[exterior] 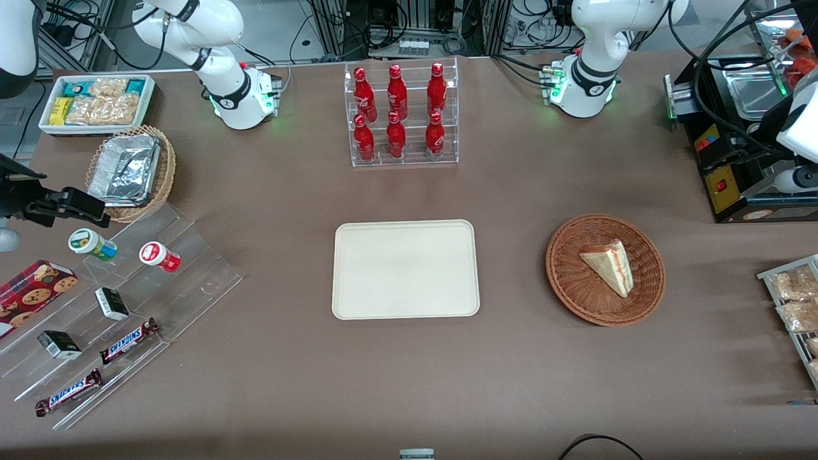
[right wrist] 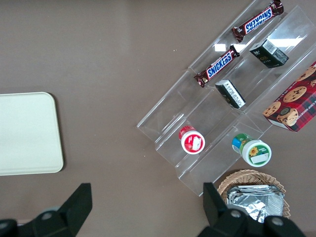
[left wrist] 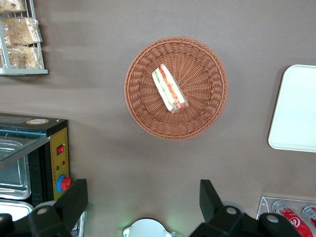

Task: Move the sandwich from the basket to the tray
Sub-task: 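Move the left gripper down over the sandwich in the wicker basket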

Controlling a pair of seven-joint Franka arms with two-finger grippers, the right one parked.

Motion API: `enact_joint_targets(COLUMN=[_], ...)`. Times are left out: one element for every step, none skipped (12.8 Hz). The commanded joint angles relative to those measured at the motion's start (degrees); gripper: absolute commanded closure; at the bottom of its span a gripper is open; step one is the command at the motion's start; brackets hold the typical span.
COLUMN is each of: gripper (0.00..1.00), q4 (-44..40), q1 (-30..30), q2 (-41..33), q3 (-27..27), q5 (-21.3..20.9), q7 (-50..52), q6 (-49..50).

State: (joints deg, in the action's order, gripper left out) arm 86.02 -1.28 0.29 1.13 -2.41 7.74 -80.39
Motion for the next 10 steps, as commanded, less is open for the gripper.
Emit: enact_joint_targets(gripper=[0.0,0.0,0.0,0.0,0.0,0.0,0.0,0.0,0.0,0.0], q4=[-1.38,-1.29,-1.03,-0.33,-0.15,0.72,2.99,5.8,9.4,12.91], q1=[0.23,0.23,0.23,0.32,0.84,1.02,1.11,1.11,1.11,1.11], q2=[0.68,0.77,0.86,1.21,1.64,2.17,1.83,1.3,0.51,-0.19], q3=[-0.16,-0.34,-0.43,-0.43,-0.43,-0.43,-0.43,-0.43,-0.43,-0.52], q5=[0.74,0.74,0.74,0.92,0.92,0.92,0.66,0.48,0.39,0.39], q7=[-1.06,-0.89,-0.45,-0.53,-0.62,-0.97,-0.88,-0.1,-0.01,1.65], q6=[0.94,0.68,0.5,0.24,0.23,-0.29,-2.64,-4.84,-7.91,-11.51])
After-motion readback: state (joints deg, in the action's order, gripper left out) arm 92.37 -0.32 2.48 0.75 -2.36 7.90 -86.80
